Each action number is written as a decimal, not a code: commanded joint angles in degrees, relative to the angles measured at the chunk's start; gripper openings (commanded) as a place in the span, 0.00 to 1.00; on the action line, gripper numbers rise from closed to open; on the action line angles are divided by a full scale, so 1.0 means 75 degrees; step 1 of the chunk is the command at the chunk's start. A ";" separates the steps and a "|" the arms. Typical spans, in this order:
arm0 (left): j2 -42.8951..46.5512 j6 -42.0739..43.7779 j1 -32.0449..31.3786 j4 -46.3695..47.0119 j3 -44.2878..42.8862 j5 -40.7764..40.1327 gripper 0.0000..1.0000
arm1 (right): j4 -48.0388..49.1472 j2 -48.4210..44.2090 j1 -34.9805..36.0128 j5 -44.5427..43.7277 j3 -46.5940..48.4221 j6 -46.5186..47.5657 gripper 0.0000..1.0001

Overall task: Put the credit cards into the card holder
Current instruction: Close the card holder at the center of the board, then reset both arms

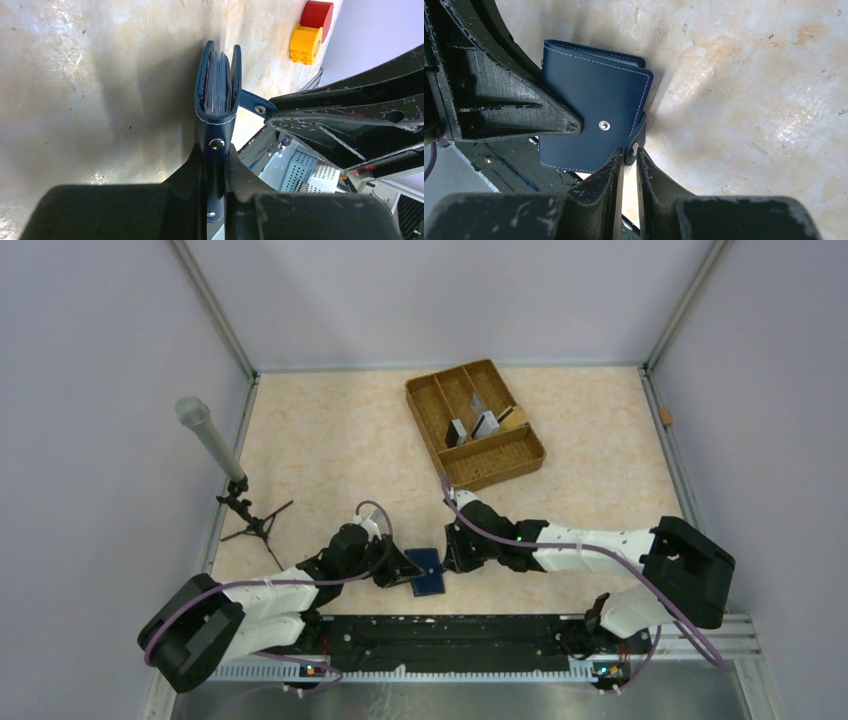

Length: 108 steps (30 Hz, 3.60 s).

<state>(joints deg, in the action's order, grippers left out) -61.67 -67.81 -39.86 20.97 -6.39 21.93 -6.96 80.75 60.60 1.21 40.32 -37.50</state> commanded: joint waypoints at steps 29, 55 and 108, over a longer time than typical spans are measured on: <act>-0.0020 0.0253 -0.0010 -0.0576 -0.0109 -0.0358 0.00 | 0.0872 0.0783 0.0462 0.0128 0.0528 -0.0262 0.00; -0.0062 0.0252 -0.0009 -0.0581 -0.0121 -0.0346 0.00 | 0.1188 0.0548 0.0620 -0.0127 0.0480 -0.0248 0.00; -0.0091 0.0776 -0.0001 -0.1183 -0.0299 -0.0587 0.06 | 0.0294 0.0937 0.0682 -0.0727 0.1051 0.0143 0.03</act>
<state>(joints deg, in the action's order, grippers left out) -61.63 -66.78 -39.68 18.79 -7.01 21.52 -1.65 89.89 64.95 0.71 44.99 -38.92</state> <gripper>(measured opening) 0.122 0.003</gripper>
